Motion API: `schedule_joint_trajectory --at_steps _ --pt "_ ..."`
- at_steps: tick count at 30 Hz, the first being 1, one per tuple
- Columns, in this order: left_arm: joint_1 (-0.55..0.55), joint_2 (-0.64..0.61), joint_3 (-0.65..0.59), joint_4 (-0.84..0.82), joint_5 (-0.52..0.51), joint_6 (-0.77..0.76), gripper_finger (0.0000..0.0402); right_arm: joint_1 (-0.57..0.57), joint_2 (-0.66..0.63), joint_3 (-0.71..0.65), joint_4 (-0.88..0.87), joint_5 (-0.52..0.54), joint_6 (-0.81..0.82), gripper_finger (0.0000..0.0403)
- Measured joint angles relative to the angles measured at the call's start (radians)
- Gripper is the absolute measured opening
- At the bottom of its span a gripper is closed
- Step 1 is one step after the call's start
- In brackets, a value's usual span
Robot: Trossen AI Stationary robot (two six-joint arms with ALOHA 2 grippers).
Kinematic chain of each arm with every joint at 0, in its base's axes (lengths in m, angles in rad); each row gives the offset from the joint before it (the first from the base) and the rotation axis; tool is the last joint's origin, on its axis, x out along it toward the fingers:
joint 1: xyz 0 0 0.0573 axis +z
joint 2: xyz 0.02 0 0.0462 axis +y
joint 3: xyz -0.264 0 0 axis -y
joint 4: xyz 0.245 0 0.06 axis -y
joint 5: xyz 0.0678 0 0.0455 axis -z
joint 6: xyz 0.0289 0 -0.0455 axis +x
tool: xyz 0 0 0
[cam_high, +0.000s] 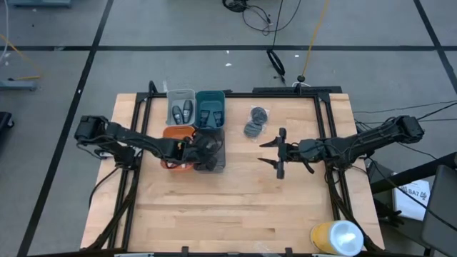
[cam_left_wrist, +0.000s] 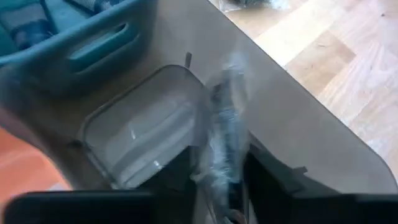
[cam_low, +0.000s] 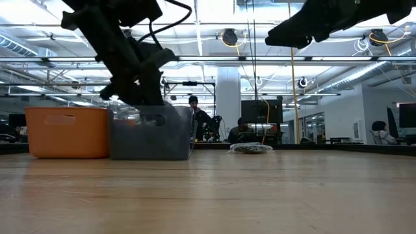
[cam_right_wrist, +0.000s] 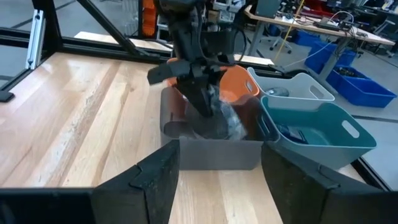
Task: Pick & Place Travel size toiletries
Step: Put the top black hairbrush into the black bin, then put the bottom black hairbrush into the black bin
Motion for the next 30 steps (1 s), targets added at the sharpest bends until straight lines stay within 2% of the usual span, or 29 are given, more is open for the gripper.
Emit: schedule_joint_trajectory --at_steps 6,13,18,21,23,30 --pt "0.002 -0.040 0.001 0.008 -0.001 0.077 0.0211 0.000 0.000 -0.013 0.001 0.000 -0.002 0.0214" --pt "0.012 -0.090 0.001 0.010 0.000 0.130 0.0268 0.000 0.000 -0.014 0.023 0.000 -0.002 0.0215" --pt "0.010 -0.177 0.001 0.012 -0.017 0.201 0.0287 -0.001 0.000 -0.022 0.025 0.006 -0.002 0.0213" --pt "-0.004 -0.242 0.001 0.031 -0.060 0.284 0.0291 -0.018 0.000 -0.041 0.019 0.064 -0.003 0.0215" --pt "-0.025 -0.285 0.000 0.081 -0.086 0.375 0.0290 -0.043 0.000 -0.044 -0.009 0.105 0.002 0.0220" --pt "-0.084 -0.388 0.001 0.288 -0.088 0.662 0.0285 -0.176 0.088 -0.035 -0.033 0.099 0.008 0.0260"
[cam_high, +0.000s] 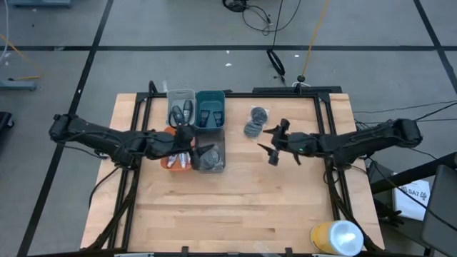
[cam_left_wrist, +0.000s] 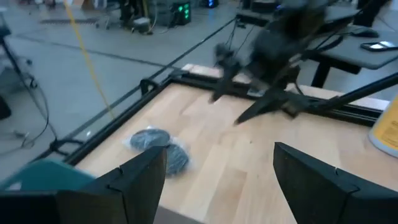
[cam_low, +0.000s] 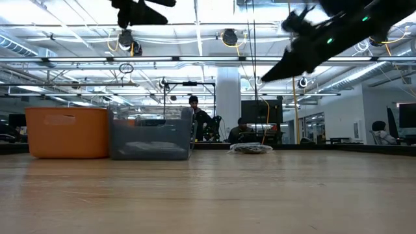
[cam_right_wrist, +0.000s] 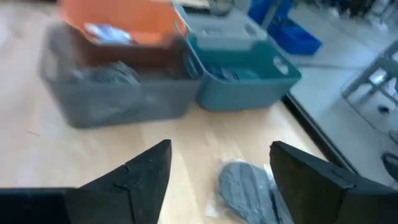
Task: Pick & Place Travel size toiletries
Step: Put the bottom black hairbrush into the black bin
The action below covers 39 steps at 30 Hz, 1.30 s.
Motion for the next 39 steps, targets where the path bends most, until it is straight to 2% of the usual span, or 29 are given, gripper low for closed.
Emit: schedule_joint_trajectory --at_steps 4,7,11,15,24,31,39 --pt "-0.009 -0.001 0.000 0.024 0.001 0.047 0.0286 -0.076 0.144 0.052 -0.020 -0.102 0.013 0.0281" --pt "-0.008 -0.001 0.000 0.024 0.000 0.058 0.0283 -0.127 0.267 0.110 -0.059 -0.131 0.007 0.0289" --pt "-0.008 0.010 0.000 0.027 0.000 0.079 0.0281 -0.195 0.409 0.153 -0.091 -0.141 -0.007 0.0287" --pt "-0.012 0.012 -0.001 0.014 0.001 0.113 0.0282 -0.235 0.494 0.175 -0.086 -0.232 -0.003 0.0281" --pt "-0.010 0.007 -0.066 0.032 -0.001 0.128 0.0282 -0.268 0.528 0.182 -0.047 -0.233 -0.033 0.0276" --pt "-0.001 -0.004 -0.143 0.132 -0.011 0.161 0.0282 -0.304 0.537 0.183 -0.036 -0.253 -0.056 0.0276" --pt "0.000 -0.091 -0.239 0.181 0.001 0.161 0.0282 -0.321 0.567 0.182 -0.008 -0.287 -0.039 0.0275"
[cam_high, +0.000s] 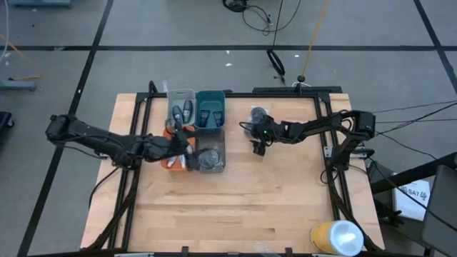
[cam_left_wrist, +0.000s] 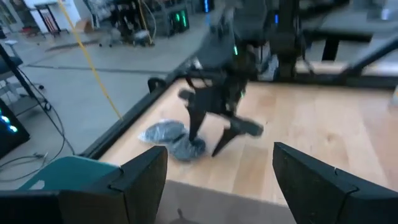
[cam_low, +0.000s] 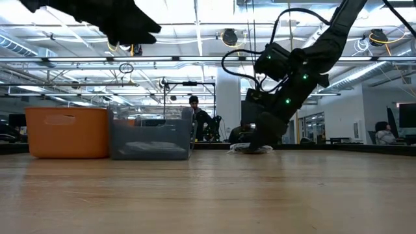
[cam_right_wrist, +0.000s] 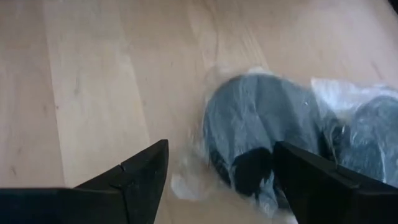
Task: Pick & Place Travel size toiletries
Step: Put the bottom black hairbrush into the black bin
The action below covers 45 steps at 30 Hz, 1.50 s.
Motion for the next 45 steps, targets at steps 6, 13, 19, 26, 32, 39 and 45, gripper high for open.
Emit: schedule_joint_trajectory --at_steps 6,13,19,26,32,39,45 --pt "0.003 -0.141 -0.115 0.093 -0.027 -0.003 0.0282 0.000 -0.001 0.000 0.003 0.000 0.010 0.0242" --pt "0.003 -0.226 -0.181 0.114 -0.026 -0.031 0.0282 0.000 -0.001 0.000 0.004 0.000 0.011 0.0164" --pt "0.003 -0.227 -0.183 0.114 -0.025 -0.040 0.0282 0.000 -0.001 0.000 0.003 0.000 0.010 0.0089" --pt "0.003 -0.227 -0.183 0.114 -0.024 -0.055 0.0282 0.000 -0.001 0.000 0.000 0.000 0.001 0.0007" --pt "0.003 -0.227 -0.183 0.114 -0.024 -0.056 0.0282 0.018 -0.005 0.000 0.016 0.000 -0.024 0.0001" --pt "0.003 -0.227 -0.183 0.114 -0.024 -0.058 0.0282 0.058 -0.065 0.000 0.027 0.000 -0.027 0.0001" --pt "0.003 -0.226 -0.183 0.113 -0.024 -0.082 0.0282 0.091 -0.134 0.000 0.027 0.000 -0.025 0.0000"
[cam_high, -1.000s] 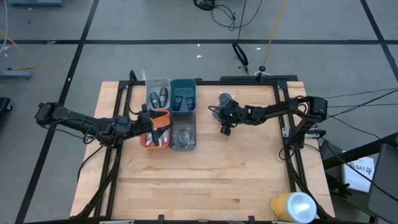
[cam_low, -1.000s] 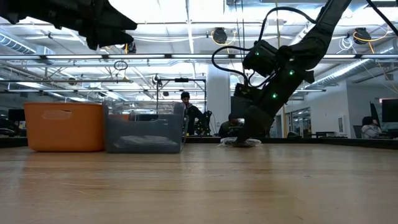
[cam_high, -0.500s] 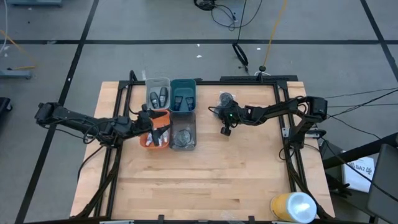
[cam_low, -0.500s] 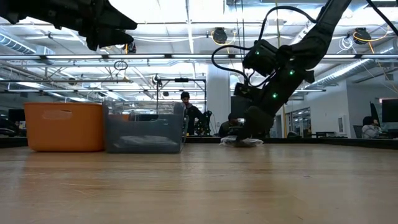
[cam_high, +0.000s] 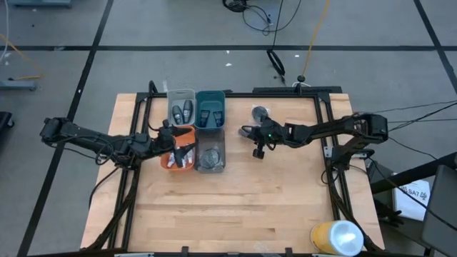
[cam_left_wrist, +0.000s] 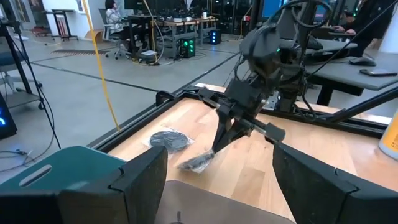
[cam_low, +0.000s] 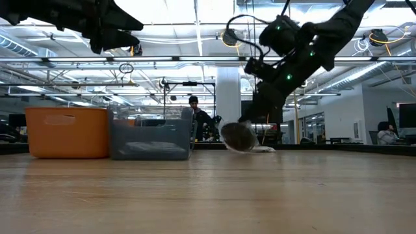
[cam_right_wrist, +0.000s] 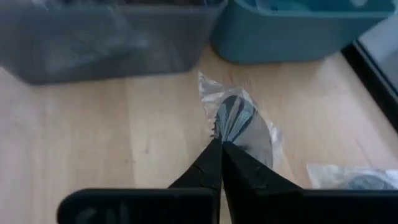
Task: Pick & Place Travel size toiletries
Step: Put the bottom black hairbrush into the black bin
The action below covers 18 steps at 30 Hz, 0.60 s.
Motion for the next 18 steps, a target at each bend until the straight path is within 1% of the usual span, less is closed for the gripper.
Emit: schedule_joint_trajectory --at_steps 2,8,14,18 --pt "0.000 0.000 0.000 -0.001 0.000 -0.011 0.0282 0.010 -0.026 0.000 -0.002 -0.005 0.000 0.0000" --pt "0.000 0.033 0.000 -0.016 -0.001 -0.037 0.0282 0.040 -0.102 0.000 0.002 -0.079 0.012 0.0000" --pt "0.000 0.090 0.000 -0.006 -0.002 -0.037 0.0282 0.094 -0.190 0.000 0.009 -0.083 0.010 0.0000" --pt "0.000 0.140 0.000 0.025 -0.001 -0.041 0.0282 0.125 -0.248 0.000 0.048 -0.176 0.014 0.0000"
